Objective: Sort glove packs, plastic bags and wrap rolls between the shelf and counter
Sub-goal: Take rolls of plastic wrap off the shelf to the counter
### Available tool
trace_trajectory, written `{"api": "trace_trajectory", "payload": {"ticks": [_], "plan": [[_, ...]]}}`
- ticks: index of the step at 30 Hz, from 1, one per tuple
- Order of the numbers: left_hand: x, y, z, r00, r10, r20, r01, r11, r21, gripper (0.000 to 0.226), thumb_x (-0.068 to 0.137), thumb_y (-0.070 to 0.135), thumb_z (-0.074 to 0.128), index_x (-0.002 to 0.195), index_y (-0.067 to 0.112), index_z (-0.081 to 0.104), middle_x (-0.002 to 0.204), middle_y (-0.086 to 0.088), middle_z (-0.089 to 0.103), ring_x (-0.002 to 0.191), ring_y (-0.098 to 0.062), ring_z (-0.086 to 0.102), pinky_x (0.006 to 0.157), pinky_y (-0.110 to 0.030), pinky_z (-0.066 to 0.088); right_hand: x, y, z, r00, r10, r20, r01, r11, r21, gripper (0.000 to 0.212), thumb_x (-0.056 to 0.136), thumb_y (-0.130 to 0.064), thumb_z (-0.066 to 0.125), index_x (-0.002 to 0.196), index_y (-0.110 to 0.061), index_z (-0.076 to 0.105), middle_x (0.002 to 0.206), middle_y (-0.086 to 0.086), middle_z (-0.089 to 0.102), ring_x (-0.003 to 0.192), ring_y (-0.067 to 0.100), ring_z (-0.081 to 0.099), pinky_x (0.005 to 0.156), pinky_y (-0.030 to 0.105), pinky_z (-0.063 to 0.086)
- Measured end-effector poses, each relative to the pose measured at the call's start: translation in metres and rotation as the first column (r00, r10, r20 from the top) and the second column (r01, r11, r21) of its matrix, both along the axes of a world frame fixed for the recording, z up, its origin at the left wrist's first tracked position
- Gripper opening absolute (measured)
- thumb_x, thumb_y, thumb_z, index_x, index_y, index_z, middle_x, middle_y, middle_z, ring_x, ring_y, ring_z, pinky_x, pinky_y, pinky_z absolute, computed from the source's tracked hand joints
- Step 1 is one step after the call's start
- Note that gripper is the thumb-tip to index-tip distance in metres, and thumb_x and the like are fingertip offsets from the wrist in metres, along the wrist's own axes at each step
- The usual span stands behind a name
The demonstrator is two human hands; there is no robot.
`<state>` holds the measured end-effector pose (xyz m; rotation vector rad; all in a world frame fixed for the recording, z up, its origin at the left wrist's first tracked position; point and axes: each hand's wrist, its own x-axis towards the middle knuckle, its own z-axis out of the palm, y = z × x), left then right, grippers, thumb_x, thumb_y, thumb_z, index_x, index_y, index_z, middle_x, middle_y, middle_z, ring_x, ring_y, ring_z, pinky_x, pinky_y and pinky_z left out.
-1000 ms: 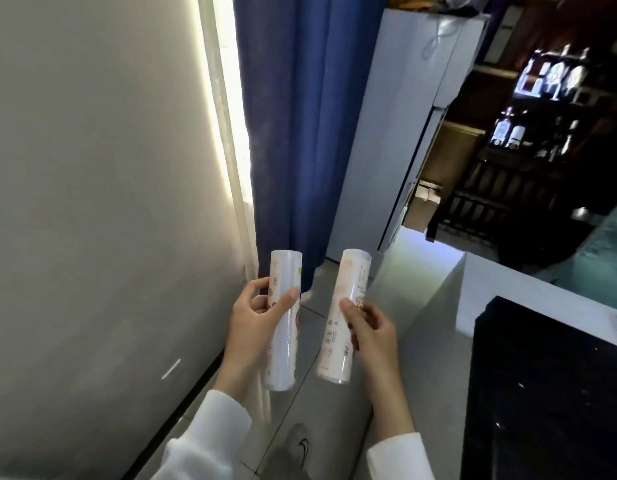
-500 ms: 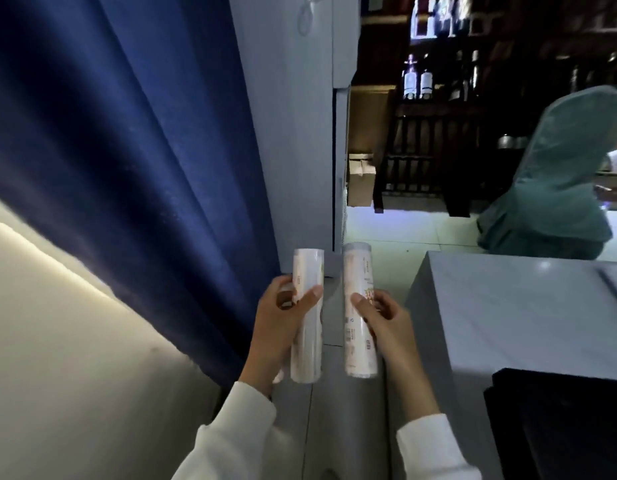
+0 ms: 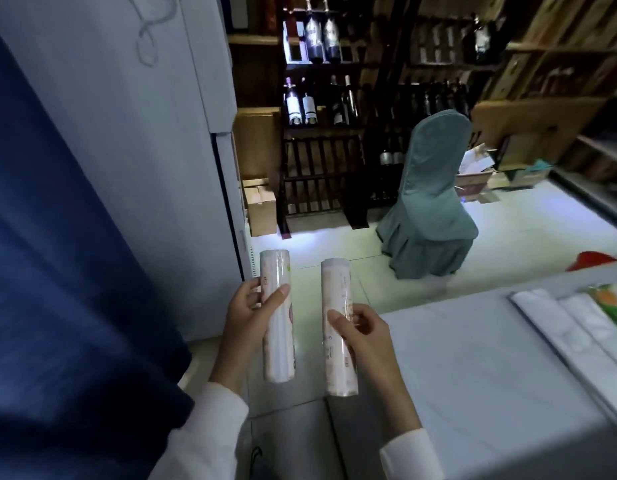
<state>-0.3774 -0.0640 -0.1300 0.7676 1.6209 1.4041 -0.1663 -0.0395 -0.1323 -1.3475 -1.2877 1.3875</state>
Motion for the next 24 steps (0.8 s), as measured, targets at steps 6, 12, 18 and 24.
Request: {"api": "trace_trajectory", "payload": {"ticks": [6,12,18,24], "plan": [[-0.045,0.122,0.006,0.995,-0.101,0.000,0.101,0.995,0.023,0.052,0.068,0.064,0.085,0.109,0.040,0.066,0.104,0.006,0.077,0.091,-0.016,0.076,0.089,-0.050,0.062,-0.028,0.094,0.006,0.997,-0.075,0.005,0.075,0.997,0.019,0.032,0.079,-0.055,0.079,0.097,-0.028,0.073,0.089,0.006,0.073,0.081,0.023,0.072,0.073,0.035,0.060],[-0.041,0.223,0.007,0.972,-0.236,0.013,0.236,0.972,0.007,0.048,0.066,0.064,0.083,0.104,0.039,0.067,0.098,0.011,0.076,0.081,-0.005,0.074,0.074,-0.032,0.057,-0.035,0.178,-0.009,0.983,-0.176,0.047,0.177,0.984,-0.012,0.026,0.089,-0.040,0.080,0.107,-0.023,0.071,0.095,-0.003,0.076,0.084,0.014,0.075,0.073,0.027,0.061],[-0.008,0.322,-0.002,0.911,-0.412,-0.021,0.412,0.911,-0.027,0.045,0.066,0.066,0.083,0.102,0.043,0.068,0.095,0.015,0.076,0.084,-0.003,0.074,0.060,-0.015,0.055,-0.024,0.263,-0.024,0.951,-0.309,0.021,0.309,0.951,0.001,0.031,0.085,-0.048,0.077,0.106,-0.026,0.071,0.096,-0.003,0.075,0.084,0.014,0.074,0.072,0.026,0.062],[0.038,0.438,0.004,0.821,-0.561,-0.103,0.559,0.827,-0.049,0.052,0.061,0.071,0.082,0.103,0.048,0.063,0.095,0.021,0.073,0.082,-0.002,0.074,0.060,-0.013,0.052,0.010,0.368,-0.031,0.890,-0.451,-0.065,0.452,0.892,-0.002,0.036,0.075,-0.062,0.076,0.101,-0.037,0.075,0.094,-0.008,0.078,0.084,0.011,0.076,0.069,0.022,0.060]]}}
